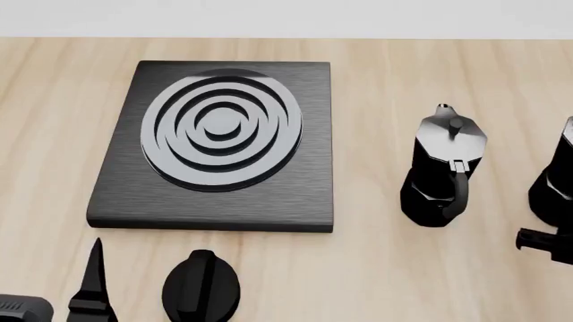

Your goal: Put the right moka pot on the stove.

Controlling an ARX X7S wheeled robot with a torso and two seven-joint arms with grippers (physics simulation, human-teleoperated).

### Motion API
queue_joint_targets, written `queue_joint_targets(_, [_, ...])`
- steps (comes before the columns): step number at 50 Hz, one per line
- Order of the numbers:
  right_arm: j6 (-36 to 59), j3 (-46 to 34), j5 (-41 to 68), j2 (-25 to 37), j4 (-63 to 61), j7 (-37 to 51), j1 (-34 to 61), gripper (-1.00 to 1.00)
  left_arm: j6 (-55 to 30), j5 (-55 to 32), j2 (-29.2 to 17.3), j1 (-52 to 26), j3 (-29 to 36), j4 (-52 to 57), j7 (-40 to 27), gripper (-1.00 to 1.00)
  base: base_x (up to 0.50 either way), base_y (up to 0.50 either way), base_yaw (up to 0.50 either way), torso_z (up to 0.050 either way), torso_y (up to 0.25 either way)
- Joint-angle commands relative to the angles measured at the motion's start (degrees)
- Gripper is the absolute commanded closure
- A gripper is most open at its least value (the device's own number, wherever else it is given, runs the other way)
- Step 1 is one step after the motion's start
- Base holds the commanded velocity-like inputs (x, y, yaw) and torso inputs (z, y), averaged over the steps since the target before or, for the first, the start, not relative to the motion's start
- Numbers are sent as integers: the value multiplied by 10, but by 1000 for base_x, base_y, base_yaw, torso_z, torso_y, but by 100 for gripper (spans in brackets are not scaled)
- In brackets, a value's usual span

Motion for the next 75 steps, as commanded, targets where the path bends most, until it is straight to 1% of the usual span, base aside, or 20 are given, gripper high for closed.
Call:
queue_joint_targets(1, [1, 10, -3, 5, -20, 4, -18, 100, 2, -1, -1, 0, 2, -2, -1, -100, 0, 0, 0, 0, 0])
queue_joint_targets(3, [8, 11, -1, 7, -38, 7, -26, 100, 5, 0, -2, 1, 2, -4, -1, -100, 0, 0, -1, 0, 0])
queue_joint_targets(5, [52, 16, 12, 18, -92, 17, -33, 100, 3, -1, -2, -1, 3, -4, -1, -100, 0, 0, -1, 0, 0])
queue_joint_targets(6, [29, 19, 11, 13, -84, 14, -46, 100, 4, -1, -2, 0, 3, -4, -1, -100, 0, 0, 0, 0, 0])
queue_joint_targets(8, [30, 22, 13, 15, -101, 19, -59, 100, 4, -1, -2, 0, 3, -4, -2, -100, 0, 0, -1, 0, 0])
queue_joint_targets(11, [68, 29, 32, 29, -166, 20, -77, 100, -1, -4, -3, -3, 3, 0, -4, -100, 0, 0, 0, 0, 0])
queue_joint_targets(13, [46, 40, 36, 26, -179, 22, -104, 100, 4, -1, -3, -1, 5, -4, -3, -100, 0, 0, 0, 0, 0])
queue_joint_targets(15, [95, 50, 56, 43, -249, 38, -117, 100, 3, -1, -4, -1, 6, -4, -2, -100, 0, 0, 0, 0, 0])
queue_joint_targets(16, [74, 57, 58, 39, -255, 34, -138, 100, 0, -1, -4, -3, 7, -4, -3, -100, 0, 0, 0, 0, 0])
queue_joint_targets(18, [75, 64, 62, 43, -281, 40, -157, 100, -3, -3, -4, -5, 7, -3, -3, -100, 0, 0, 0, 0, 0])
queue_joint_targets(19, [84, 69, 69, 48, -302, 43, -165, 100, -2, -3, -5, -5, 7, -3, -3, -100, 0, 0, 0, 0, 0])
queue_joint_targets(20, [121, 74, 82, 61, -346, 57, -170, 100, -1, -2, -5, -4, 8, -4, -4, -100, 0, 0, 0, 0, 0])
queue_joint_targets(22, [92, 80, 77, 55, -353, 53, -198, 100, 2, -1, -5, -3, 8, -6, -3, -100, 0, 0, 0, 0, 0])
queue_joint_targets(24, [117, 88, 91, 66, -393, 62, -211, 100, -1, -3, -5, -4, 7, -4, -5, -100, 0, 0, 0, 0, 0])
queue_joint_targets(26, [99, 95, 88, 62, -410, 62, -238, 100, 1, -2, -5, -4, 8, -5, -5, -100, 0, 0, 0, 0, 0])
queue_joint_targets(38, [106, 170, 126, 76, -559, 92, -362, 100, 0, -4, -7, -5, 9, -6, -7, -100, 0, 0, 0, 0, 1])
queue_joint_targets(47, [78, 203, 125, 65, -619, 94, -437, 100, 0, -3, -7, -6, 11, -10, -9, -100, 0, 0, 0, 0, 0])
queue_joint_targets(56, [39, 200, 99, 42, -652, 82, -501, 100, -3, -3, -9, -8, 12, -10, -12, -100, 0, 0, 0, 0, 1])
queue_joint_targets(67, [14, 204, 98, 27, -688, 71, -549, 100, 0, -2, -11, -7, 15, -11, -13, -100, 0, 0, 0, 0, 0])
queue_joint_targets(75, [17, 200, 104, 29, -722, 67, -569, 100, -1, -3, -12, -7, 15, -10, -15, -100, 0, 0, 0, 0, 1])
